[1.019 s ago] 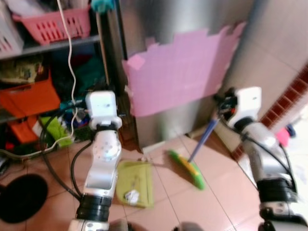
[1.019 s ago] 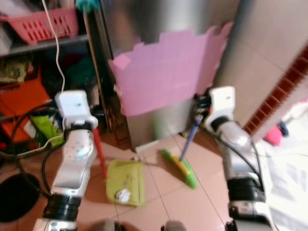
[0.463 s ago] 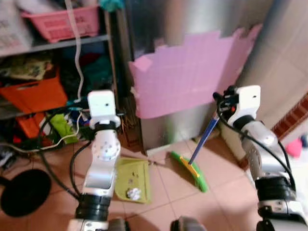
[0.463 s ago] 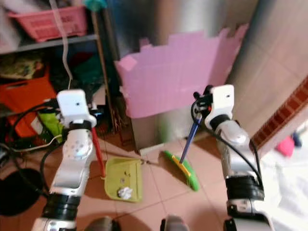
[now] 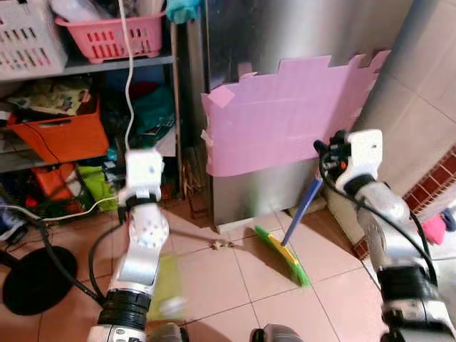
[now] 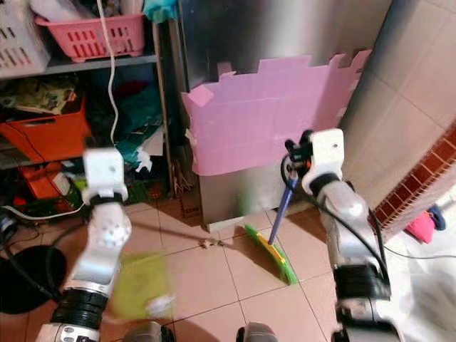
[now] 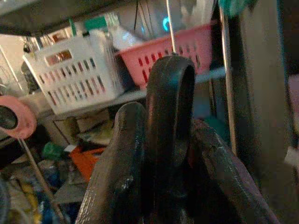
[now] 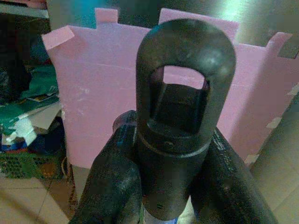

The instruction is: Sweep floor

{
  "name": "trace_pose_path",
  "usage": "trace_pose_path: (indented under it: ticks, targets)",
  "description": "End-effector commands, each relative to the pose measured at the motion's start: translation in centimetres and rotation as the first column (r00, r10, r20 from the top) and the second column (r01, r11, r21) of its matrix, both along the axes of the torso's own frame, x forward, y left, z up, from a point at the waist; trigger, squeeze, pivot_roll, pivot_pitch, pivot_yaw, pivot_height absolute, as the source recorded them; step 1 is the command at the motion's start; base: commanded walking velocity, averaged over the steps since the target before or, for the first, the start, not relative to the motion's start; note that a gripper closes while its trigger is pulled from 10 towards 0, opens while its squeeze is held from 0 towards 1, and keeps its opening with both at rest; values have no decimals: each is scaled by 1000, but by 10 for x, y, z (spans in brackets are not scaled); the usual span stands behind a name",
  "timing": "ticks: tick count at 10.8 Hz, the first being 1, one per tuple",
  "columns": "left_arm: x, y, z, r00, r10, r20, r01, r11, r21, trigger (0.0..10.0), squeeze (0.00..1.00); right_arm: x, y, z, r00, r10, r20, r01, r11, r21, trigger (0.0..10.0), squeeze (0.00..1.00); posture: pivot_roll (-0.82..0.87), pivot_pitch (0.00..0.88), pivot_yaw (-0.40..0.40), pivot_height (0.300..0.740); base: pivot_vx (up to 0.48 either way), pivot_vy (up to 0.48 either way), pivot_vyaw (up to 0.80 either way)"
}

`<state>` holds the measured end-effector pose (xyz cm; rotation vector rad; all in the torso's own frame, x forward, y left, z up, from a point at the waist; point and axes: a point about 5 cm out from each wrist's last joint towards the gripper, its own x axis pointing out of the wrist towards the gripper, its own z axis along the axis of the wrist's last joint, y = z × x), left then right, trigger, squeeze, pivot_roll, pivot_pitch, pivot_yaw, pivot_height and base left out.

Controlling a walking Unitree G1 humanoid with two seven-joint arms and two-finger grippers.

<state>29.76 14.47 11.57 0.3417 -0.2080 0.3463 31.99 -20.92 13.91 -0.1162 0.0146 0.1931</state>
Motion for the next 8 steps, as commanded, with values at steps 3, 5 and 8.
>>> trace_pose_path:
  ticks: [3,5,8]
  targets:
    - [19,-10,5,998,-16,65,12,999,49,10000,0,-18,-13,16,994,-51,95,51,999,0,10000,0,-217,49,-8,740,0,0,0]
    - [27,-7,-1,998,21,66,-27,996,89,10000,0,-31,-18,16,990,-76,115,78,997,-12,10000,0,-258,80,-10,740,0,0,0]
    - [36,-3,-6,997,49,58,-55,993,102,10000,0,-47,-16,17,993,-118,11,114,979,170,10000,0,-303,103,-16,740,0,0,0]
